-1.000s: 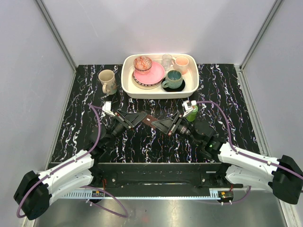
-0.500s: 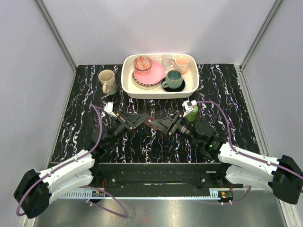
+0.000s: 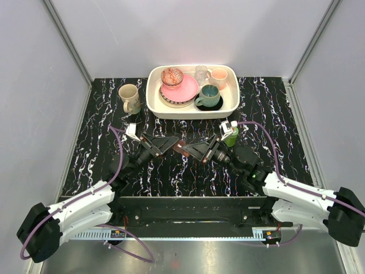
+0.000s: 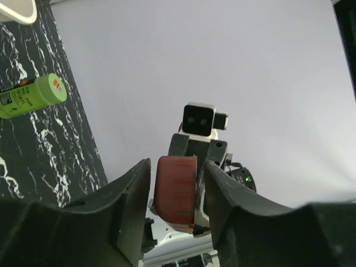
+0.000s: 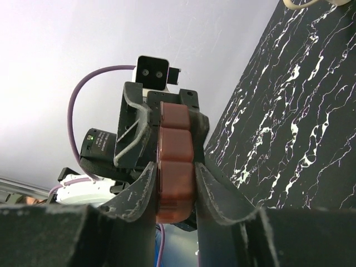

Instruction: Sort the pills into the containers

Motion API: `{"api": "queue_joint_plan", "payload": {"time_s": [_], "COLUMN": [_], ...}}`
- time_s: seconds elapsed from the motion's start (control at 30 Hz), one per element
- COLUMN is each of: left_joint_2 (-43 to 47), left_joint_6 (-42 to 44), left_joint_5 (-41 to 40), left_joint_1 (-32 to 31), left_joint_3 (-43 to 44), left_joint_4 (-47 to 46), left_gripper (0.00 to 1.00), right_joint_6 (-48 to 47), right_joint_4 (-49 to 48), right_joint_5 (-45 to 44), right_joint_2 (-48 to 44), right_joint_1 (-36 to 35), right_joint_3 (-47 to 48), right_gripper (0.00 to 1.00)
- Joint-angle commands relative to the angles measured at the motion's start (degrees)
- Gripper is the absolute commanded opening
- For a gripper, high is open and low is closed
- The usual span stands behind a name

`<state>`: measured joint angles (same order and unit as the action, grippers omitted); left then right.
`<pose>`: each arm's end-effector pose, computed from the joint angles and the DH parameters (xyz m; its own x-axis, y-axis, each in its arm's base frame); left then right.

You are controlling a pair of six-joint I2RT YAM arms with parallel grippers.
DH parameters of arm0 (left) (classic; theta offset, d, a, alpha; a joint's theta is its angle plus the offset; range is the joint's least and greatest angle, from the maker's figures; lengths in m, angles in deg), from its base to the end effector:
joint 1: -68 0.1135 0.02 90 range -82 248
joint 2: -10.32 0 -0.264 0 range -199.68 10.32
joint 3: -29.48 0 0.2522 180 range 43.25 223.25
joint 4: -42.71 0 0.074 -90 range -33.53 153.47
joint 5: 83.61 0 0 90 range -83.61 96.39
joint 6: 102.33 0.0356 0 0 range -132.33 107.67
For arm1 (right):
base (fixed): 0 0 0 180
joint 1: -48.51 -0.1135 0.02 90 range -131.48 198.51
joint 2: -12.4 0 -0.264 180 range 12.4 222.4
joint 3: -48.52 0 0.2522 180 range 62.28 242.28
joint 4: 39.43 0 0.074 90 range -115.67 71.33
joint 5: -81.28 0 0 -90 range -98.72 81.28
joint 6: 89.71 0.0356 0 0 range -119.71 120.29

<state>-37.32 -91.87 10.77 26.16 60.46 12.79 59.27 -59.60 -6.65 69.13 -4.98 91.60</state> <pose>0.1400 -0.1290 0.2614 -0.6775 -0.7095 -0.1939 0.2988 -0.0246 -0.9540 0.1353 0.1849 0.2872 -0.6718 0.5319 -0.5155 -0.4828 0.2133 0.8493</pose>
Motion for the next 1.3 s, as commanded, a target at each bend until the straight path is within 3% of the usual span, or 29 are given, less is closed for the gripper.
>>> {"api": "queue_joint_plan", "payload": {"time_s": [0.0,0.07,0.2,0.3,0.5,0.7,0.83,0.93,1.1,1.27], "left_joint_2": [0.0,0.7,2.2,3.4,6.9,9.1,8.4,6.7,4.7,4.4], "left_joint_6": [-0.7,-0.3,0.9,2.8,8.3,21.6,25.4,25.9,26.7,28.0], "left_joint_5": [1.2,1.6,2.5,3.5,8.9,17.2,24.1,29.3,35.2,39.6], "left_joint_1": [-0.9,-0.9,-0.9,-0.8,0.6,1.3,2.5,2.8,2.7,2.8], "left_joint_3": [-0.6,-0.8,-0.9,-0.9,0.5,9.8,12.9,14.7,16.7,18.0], "left_joint_4": [-3.5,-3.5,-3.3,-3.3,-1.3,14.7,17.0,16.0,14.4,15.1], "left_gripper": [0.56,0.67,0.80,0.84,0.86,0.93,0.92,0.85,0.75,0.72], "right_joint_6": [-1.1,-1.1,-0.6,-0.3,-2.4,-6.4,-11.1,-14.5,-19.2,-24.1], "right_joint_4": [-2.8,-1.4,2.4,5.3,21.2,29.9,36.5,40.9,46.1,51.2], "right_joint_5": [-0.2,0.0,0.4,2.4,10.6,25.9,34.1,39.3,41.5,42.1], "right_joint_2": [-1.2,-2.5,-5.1,-6.8,-9.1,-7.1,-4.1,-2.3,-3.1,-4.4], "right_joint_1": [0.1,0.3,1.0,2.0,5.9,10.4,11.0,11.0,11.1,11.1], "right_joint_3": [0.4,0.6,1.0,1.9,9.0,16.0,20.7,24.2,28.3,31.8], "right_gripper": [0.08,0.05,0.02,0.00,0.00,0.00,0.00,0.00,0.00,0.00]}}
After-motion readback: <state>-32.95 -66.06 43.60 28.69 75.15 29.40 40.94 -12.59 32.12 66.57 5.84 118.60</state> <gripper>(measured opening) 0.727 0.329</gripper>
